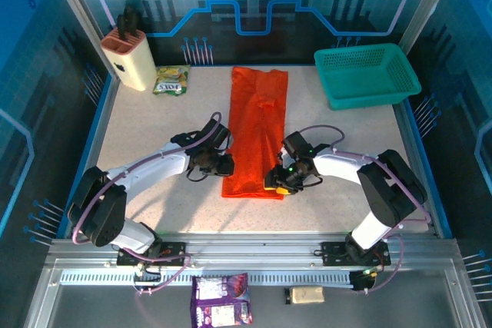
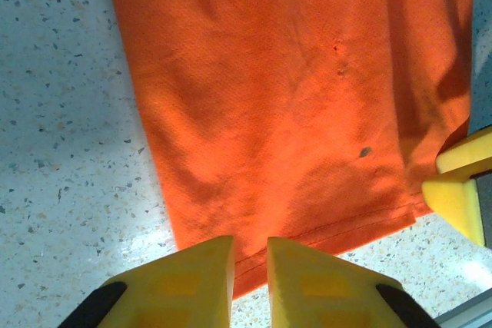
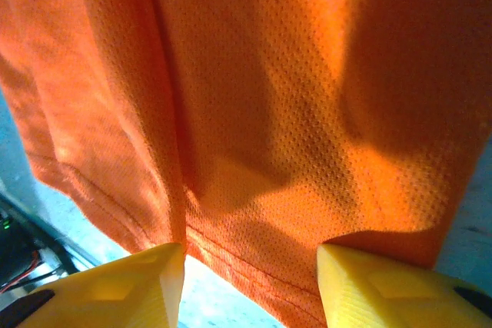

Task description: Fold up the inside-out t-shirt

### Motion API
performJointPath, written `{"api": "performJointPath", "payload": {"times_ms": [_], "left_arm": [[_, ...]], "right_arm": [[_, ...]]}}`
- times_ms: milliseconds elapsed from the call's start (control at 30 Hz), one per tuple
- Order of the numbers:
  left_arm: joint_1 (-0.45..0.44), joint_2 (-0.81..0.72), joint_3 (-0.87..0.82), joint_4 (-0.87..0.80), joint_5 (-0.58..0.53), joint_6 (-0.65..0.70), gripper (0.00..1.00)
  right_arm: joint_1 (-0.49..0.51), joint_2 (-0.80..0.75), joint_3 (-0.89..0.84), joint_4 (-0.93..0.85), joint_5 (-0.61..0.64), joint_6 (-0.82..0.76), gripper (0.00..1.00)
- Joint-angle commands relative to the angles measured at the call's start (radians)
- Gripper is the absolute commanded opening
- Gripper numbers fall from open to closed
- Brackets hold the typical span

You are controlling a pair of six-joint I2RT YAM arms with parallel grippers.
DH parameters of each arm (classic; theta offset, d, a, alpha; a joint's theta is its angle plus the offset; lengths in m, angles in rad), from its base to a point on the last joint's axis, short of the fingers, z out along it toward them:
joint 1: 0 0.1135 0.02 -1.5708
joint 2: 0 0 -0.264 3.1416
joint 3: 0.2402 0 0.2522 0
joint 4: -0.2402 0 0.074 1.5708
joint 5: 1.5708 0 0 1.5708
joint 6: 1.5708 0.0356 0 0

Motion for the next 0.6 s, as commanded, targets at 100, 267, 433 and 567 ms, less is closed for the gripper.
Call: {"api": "performJointPath", "payload": {"times_ms": [100,267,433,567], "left_arm": [[-0.005,0.001,0.002,0.033,0.015,-0.039,0.20],[-0.006,-0.011,-0.012,0.040,0.009,-0.051,0.20],[-0.007,-0.019,-0.035,0.052,0.021,-0.053,0.20],[-0.015,-0.041,-0.063,0.070,0.024,-0.051,0.20]], "right_arm": [[0.002,-0.078,0.020,-0.209,0.161,-0.040,0.50],[0.071,-0.108,0.076,-0.206,0.144,-0.010,0.47],[0.105,-0.043,0.079,-0.160,0.103,0.011,0.42],[0.118,-0.015,0.081,-0.152,0.106,0.014,0.38]]}}
